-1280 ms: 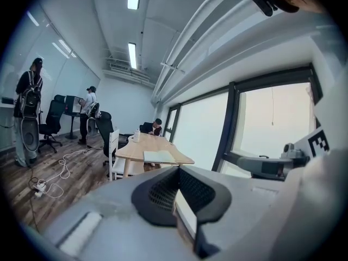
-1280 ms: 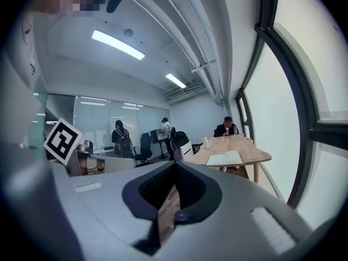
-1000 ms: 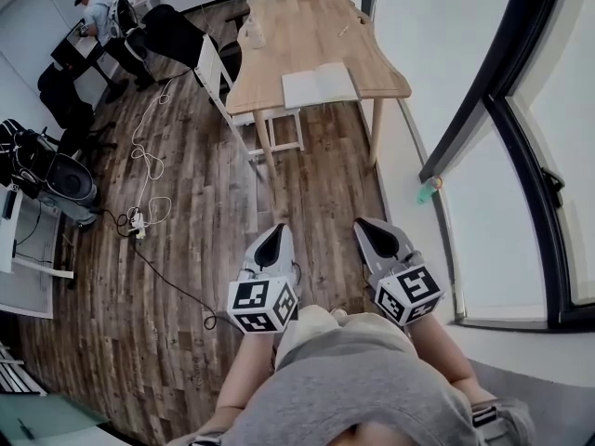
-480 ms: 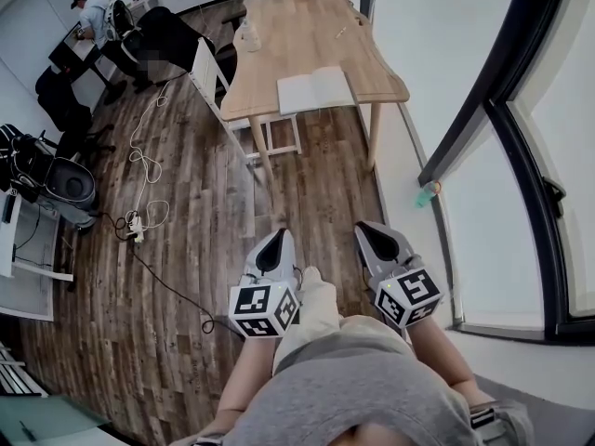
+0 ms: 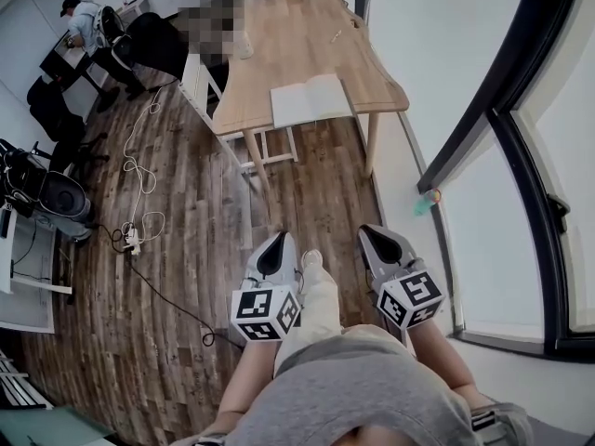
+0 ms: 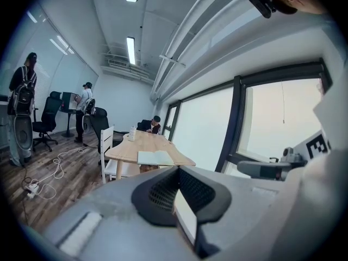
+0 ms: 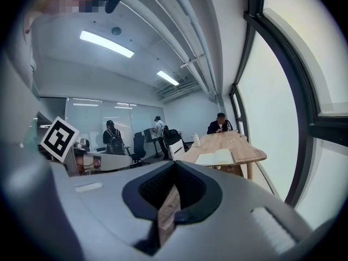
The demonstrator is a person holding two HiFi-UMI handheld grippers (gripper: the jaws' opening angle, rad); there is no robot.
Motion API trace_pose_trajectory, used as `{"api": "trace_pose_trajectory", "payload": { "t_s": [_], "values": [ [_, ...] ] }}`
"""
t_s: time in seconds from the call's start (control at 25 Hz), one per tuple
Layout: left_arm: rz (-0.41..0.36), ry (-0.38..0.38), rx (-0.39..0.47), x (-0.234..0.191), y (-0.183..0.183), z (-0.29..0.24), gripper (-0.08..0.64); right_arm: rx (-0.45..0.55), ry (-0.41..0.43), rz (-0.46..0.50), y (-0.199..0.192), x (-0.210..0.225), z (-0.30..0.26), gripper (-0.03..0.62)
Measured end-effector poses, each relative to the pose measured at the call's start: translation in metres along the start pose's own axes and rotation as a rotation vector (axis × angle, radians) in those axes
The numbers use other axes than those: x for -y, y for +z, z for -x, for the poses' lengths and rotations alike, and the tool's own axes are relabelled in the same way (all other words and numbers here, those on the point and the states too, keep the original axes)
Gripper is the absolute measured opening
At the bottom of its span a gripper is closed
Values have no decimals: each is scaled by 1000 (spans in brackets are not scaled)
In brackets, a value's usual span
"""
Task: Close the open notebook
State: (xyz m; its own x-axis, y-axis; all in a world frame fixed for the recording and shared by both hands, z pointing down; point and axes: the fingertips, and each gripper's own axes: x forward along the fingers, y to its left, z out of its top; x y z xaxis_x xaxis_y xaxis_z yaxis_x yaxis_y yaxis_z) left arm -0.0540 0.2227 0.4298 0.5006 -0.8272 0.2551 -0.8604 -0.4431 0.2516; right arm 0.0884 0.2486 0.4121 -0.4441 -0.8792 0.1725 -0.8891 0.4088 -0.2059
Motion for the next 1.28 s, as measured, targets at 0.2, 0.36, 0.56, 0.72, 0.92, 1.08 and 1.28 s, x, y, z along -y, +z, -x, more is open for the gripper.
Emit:
{"api": "trace_pose_trajectory", "payload": {
  "t_s": [0.2,0.36,0.56,0.72,0.92,1.08,1.28],
  "values": [
    [6,-2,-4,-17,14,-41,2,-7,0,2,9,20,-36,-2],
    [-4,-17,-7,-33,28,-77,2,3,-9,7,24,37,-75,-1],
    [12,-21,-14,-60,47,-124,2,9,-25,9,44,63,-125,0],
    [13,-30,-14,-80,65,-163,2,11,-26,17,58,78,-163,-2],
    [4,-52,-16,-99,86,-209,2,-2,-42,22,68,99,-208,0],
    [-1,-67,-21,-115,97,-238,2,-11,-52,9,72,112,-239,0],
    [-1,-75,-34,-136,107,-266,2,-17,-63,11,79,124,-274,0]
  ]
}}
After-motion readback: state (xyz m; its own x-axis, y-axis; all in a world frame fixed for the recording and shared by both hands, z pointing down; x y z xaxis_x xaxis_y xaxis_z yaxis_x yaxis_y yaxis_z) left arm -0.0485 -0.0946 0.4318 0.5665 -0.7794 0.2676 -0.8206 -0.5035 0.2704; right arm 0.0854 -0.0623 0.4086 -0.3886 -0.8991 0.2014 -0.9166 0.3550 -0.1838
